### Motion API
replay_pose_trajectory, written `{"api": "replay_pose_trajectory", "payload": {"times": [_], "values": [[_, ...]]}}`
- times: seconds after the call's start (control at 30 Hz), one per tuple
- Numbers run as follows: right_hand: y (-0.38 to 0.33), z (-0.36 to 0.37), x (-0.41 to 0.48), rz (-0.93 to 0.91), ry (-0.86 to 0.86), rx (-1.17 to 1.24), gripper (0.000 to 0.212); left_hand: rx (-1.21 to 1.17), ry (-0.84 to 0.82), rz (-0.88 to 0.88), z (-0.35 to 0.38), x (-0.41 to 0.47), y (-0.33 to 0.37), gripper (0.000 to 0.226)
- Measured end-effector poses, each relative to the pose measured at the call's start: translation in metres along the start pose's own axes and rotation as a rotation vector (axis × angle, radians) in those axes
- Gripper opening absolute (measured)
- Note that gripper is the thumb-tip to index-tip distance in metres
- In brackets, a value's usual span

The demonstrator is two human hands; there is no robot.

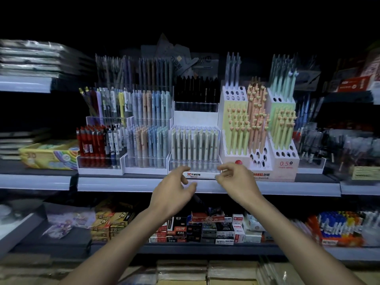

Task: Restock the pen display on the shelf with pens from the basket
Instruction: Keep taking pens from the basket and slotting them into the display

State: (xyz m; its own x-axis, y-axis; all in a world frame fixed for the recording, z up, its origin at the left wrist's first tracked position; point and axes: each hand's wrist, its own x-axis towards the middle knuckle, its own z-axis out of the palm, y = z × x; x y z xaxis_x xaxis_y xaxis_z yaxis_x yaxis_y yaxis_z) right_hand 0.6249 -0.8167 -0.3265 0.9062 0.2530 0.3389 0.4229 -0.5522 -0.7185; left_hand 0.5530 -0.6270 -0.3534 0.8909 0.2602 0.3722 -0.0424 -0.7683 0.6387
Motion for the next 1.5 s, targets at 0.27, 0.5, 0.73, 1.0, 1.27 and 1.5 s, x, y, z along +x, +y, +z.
{"api": "replay_pose_trajectory", "payload": {"times": [0.27,0.5,0.73,1.0,1.27,1.5], "values": [[-0.013,0.000,-0.059,-0.103,-0.159,-0.404,0.093,0.401,-0.005,0.084,-0.032,-0.050,-0.005,0.082],[-0.013,0.010,-0.089,-0.134,-0.205,-0.586,0.133,0.589,0.027,0.104,-0.055,-0.096,-0.036,0.094],[-0.009,0.040,-0.119,-0.179,-0.259,-0.537,0.145,0.545,0.043,0.090,-0.063,-0.138,-0.060,0.096],[0.023,0.089,-0.147,-0.161,-0.319,-0.457,0.139,0.472,0.053,0.037,-0.036,-0.168,-0.101,0.090],[0.079,0.152,-0.172,-0.077,-0.487,-0.470,0.138,0.443,-0.130,-0.077,0.013,-0.199,-0.160,0.092],[0.130,0.207,-0.214,-0.014,-0.666,-0.410,0.137,0.497,-0.299,-0.234,0.065,-0.247,-0.210,0.096]]}}
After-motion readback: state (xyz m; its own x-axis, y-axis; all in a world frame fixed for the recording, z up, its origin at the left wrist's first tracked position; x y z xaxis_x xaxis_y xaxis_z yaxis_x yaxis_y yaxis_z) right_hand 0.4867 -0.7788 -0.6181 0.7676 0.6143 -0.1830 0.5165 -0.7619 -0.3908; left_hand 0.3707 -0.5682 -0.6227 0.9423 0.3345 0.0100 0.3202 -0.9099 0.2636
